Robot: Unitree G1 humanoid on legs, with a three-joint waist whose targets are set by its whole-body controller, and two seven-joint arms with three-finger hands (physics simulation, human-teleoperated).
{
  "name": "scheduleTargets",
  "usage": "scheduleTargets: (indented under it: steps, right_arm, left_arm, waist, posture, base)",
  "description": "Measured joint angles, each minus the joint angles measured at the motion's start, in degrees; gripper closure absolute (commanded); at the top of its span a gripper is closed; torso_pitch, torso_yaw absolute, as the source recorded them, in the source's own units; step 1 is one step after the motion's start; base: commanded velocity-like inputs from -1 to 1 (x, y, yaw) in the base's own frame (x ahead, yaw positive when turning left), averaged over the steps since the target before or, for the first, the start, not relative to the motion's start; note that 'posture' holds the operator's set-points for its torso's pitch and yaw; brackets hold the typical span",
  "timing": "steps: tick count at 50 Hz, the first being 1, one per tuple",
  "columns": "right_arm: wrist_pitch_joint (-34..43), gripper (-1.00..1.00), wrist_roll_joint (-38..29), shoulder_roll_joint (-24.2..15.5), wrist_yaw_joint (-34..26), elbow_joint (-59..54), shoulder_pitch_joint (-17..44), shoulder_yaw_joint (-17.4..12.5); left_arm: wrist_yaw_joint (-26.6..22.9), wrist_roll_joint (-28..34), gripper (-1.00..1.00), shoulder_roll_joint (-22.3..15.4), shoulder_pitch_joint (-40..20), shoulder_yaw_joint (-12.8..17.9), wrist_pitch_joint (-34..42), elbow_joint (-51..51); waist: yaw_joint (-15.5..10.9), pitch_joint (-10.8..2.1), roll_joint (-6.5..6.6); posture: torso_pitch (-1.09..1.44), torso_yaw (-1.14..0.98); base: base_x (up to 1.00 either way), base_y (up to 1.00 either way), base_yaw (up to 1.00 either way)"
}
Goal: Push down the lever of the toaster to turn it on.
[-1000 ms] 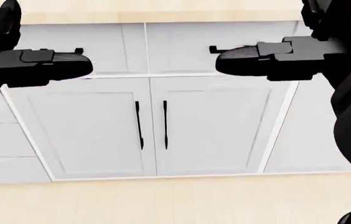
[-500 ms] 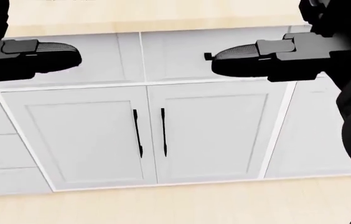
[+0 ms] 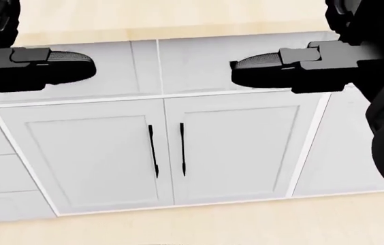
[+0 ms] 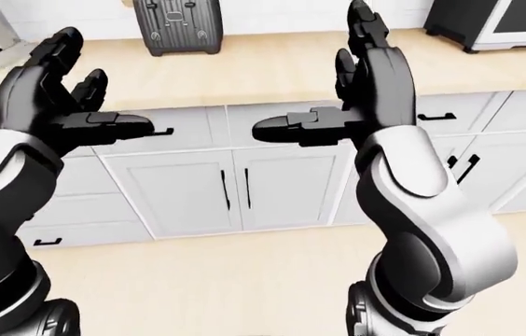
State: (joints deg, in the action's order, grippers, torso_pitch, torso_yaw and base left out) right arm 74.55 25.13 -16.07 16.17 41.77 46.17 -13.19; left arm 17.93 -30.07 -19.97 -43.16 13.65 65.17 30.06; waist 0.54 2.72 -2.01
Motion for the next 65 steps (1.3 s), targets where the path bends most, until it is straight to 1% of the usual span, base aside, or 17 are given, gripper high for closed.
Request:
scheduleTargets:
  steps: [2, 5, 9, 13, 22, 24, 28, 33, 37, 43, 49, 50, 52, 55, 62, 63, 65]
  right_arm:
    - [-0.1, -1.0, 0.1, -0.2, 0.1, -0.1, 0.4, 0.0]
    - [-1.0, -1.0, 0.3, -0.4, 0.0, 0.5, 0.6, 0.0]
    - [-1.2, -1.0, 0.5, -0.4, 0.2, 0.1, 1.0, 0.1]
    - [-0.6, -1.0, 1.5, 0.3, -0.1, -0.2, 0.2, 1.4]
    - [-1.7, -1.0, 1.8, -0.2, 0.3, 0.3, 0.9, 0.7]
    - [-1.5, -1.0, 1.8, -0.4, 0.4, 0.2, 0.3, -0.1]
    - [-0.8, -1.0, 1.6, -0.8, 1.0, -0.8, 0.2, -0.5]
    - [-1.7, -1.0, 2.2, -0.7, 1.1, 0.3, 1.2, 0.0]
    - [-0.4, -1.0, 3.4, -0.3, 0.8, -0.2, 0.6, 1.1]
    - [-1.2, -1.0, 3.2, -0.8, 1.2, 0.4, 0.8, 0.5]
    - [-1.2, -1.0, 3.5, -1.0, 1.2, 0.2, 1.2, 0.5]
    - [-1.3, -1.0, 3.5, -1.2, 1.2, 0.2, 0.9, 0.2]
    - [-1.0, -1.0, 3.1, -1.2, 1.5, -0.1, 0.1, -0.3]
    - [-0.4, -1.0, 2.9, -1.2, 2.0, -0.5, 0.6, -0.3]
    - [-1.1, -1.0, 3.4, -1.1, 2.0, 0.4, 1.5, -0.2]
    - [-1.1, -1.0, 3.5, -0.7, 2.0, 0.3, 1.1, 0.2]
    - [-0.6, -1.0, 4.0, -0.5, 1.8, -0.3, 0.5, 1.2]
  left_arm:
    - [0.1, -0.3, -1.0, -0.2, -0.4, 0.3, 0.5, 0.4]
    - [0.5, -0.3, -1.0, -0.6, -1.0, 1.2, 0.0, 1.5]
    - [0.8, -0.3, -1.0, -0.9, -1.4, 1.3, -0.4, 1.2]
    - [1.6, -0.2, -1.0, -1.1, -0.7, 2.3, 0.7, 0.6]
    - [2.4, -1.4, -1.0, -1.6, -1.6, 1.9, 0.0, 1.6]
    - [2.3, -1.6, -1.0, -1.0, -0.8, 1.0, -0.1, 1.6]
    - [1.9, -2.1, -1.0, -1.0, -0.9, 0.2, 0.9, 0.8]
    - [1.9, -1.5, -1.0, -1.7, -1.5, 1.3, -0.5, 1.5]
    - [2.5, -0.9, -1.0, -1.6, -0.7, 2.1, 0.4, 0.8]
    - [2.1, -1.2, -1.0, -1.5, -1.2, 1.5, 0.2, 1.7]
    - [2.2, -0.8, -1.0, -1.5, -1.3, 1.7, -0.2, 1.5]
    - [2.2, -0.8, -1.0, -1.1, -1.0, 1.3, -0.2, 1.4]
    - [1.9, -1.2, -1.0, -0.8, -0.7, 0.4, 0.3, 1.1]
    - [1.5, -1.6, -1.0, -0.9, -1.1, 0.3, 0.8, 0.8]
    - [2.2, -1.6, -1.0, -1.5, -2.0, 1.7, 0.1, 2.1]
    - [2.3, -1.6, -1.0, -1.6, -1.6, 1.9, 0.2, 2.0]
    - [2.6, -1.4, -1.0, -1.6, -0.6, 2.3, 0.6, 1.3]
  waist:
    - [-0.2, -0.49, 0.21]
    - [-0.1, -0.16, 2.08]
    - [0.3, -0.59, 6.8]
    - [-0.6, 0.12, 5.67]
    - [-0.7, -0.11, -0.88]
    - [0.0, 0.35, 0.6]
    - [-0.1, -0.24, 0.85]
    - [-0.1, -0.15, 5.55]
    - [-0.8, 0.17, 5.14]
    - [-0.7, -0.09, 2.85]
    - [-1.5, -0.32, -1.1]
    - [-1.1, 0.05, -0.26]
    - [-0.6, 0.53, -0.19]
    - [-0.5, 0.15, 0.43]
    - [-0.1, -0.08, 5.48]
    - [-0.6, 0.33, 4.81]
    - [-0.9, 0.74, 5.17]
  posture:
    - [0.0, 0.0]
    - [0.0, 0.0]
    - [0.0, 0.0]
    - [0.0, 0.0]
    - [0.0, 0.0]
    - [0.0, 0.0]
    - [0.0, 0.0]
    - [0.0, 0.0]
    - [0.0, 0.0]
    - [0.0, 0.0]
    - [0.0, 0.0]
    - [0.0, 0.0]
    - [0.0, 0.0]
    - [0.0, 0.0]
    - [0.0, 0.0]
    - [0.0, 0.0]
    - [0.0, 0.0]
  base:
    - [0.08, 0.25, 0.0]
    - [0.09, 0.27, 0.0]
    - [0.11, 0.29, 0.0]
    - [0.11, 0.29, 0.0]
    - [0.11, 0.3, 0.0]
    - [0.14, 0.16, 0.0]
    - [0.15, 0.12, 0.0]
    - [0.15, 0.11, 0.0]
    - [0.15, 0.11, 0.0]
    - [0.18, 0.02, 0.0]
    - [0.2, 0.0, 0.0]
    - [0.2, 0.0, 0.0]
    - [0.2, 0.0, 0.0]
    - [0.2, 0.0, 0.0]
    - [0.19, 0.0, 0.0]
    - [0.19, 0.0, 0.0]
    - [0.19, 0.0, 0.0]
